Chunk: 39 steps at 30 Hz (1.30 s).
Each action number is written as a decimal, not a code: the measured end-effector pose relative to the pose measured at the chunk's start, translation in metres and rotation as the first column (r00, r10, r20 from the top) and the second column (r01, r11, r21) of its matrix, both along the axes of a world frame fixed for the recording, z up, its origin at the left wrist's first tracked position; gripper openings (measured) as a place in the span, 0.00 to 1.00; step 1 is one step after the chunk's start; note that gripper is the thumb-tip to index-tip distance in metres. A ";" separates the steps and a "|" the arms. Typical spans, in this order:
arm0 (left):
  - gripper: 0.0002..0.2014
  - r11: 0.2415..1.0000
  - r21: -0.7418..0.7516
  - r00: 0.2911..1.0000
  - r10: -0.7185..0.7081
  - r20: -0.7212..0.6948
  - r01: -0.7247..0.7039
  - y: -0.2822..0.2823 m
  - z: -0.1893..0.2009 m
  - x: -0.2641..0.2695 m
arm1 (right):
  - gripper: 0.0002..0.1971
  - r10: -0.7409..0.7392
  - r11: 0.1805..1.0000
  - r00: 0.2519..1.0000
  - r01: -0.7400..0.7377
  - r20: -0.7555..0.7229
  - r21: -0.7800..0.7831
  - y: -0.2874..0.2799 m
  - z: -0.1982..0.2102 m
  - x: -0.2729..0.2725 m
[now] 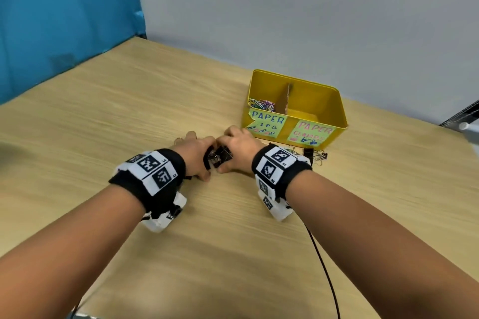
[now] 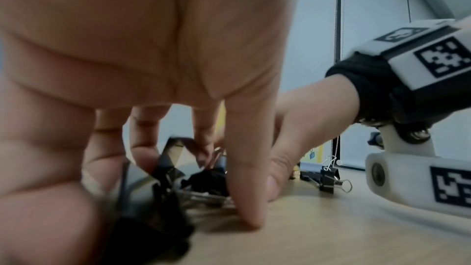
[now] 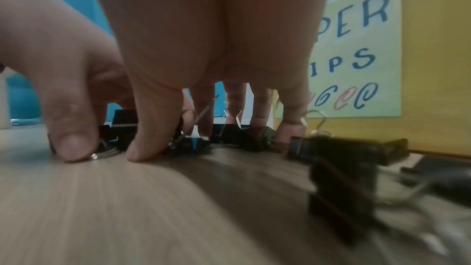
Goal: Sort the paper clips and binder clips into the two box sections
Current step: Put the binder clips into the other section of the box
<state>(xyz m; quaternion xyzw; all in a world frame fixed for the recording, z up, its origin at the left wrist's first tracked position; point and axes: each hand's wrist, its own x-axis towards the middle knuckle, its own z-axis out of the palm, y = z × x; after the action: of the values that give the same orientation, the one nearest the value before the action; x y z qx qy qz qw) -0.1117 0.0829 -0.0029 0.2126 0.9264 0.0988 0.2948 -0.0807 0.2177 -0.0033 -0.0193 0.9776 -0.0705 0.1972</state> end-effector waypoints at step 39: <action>0.26 0.819 0.547 0.974 -0.055 -0.222 0.171 0.166 0.096 -0.015 | 0.26 -0.854 0.432 0.461 0.370 -0.241 -0.823 0.148 0.058 0.010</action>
<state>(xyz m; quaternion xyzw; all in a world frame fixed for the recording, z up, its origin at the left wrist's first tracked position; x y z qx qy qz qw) -0.1268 0.2493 0.0929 0.3533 0.8660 0.3282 0.1318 -0.0704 0.3659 0.0546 0.2760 0.8073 -0.4768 -0.2118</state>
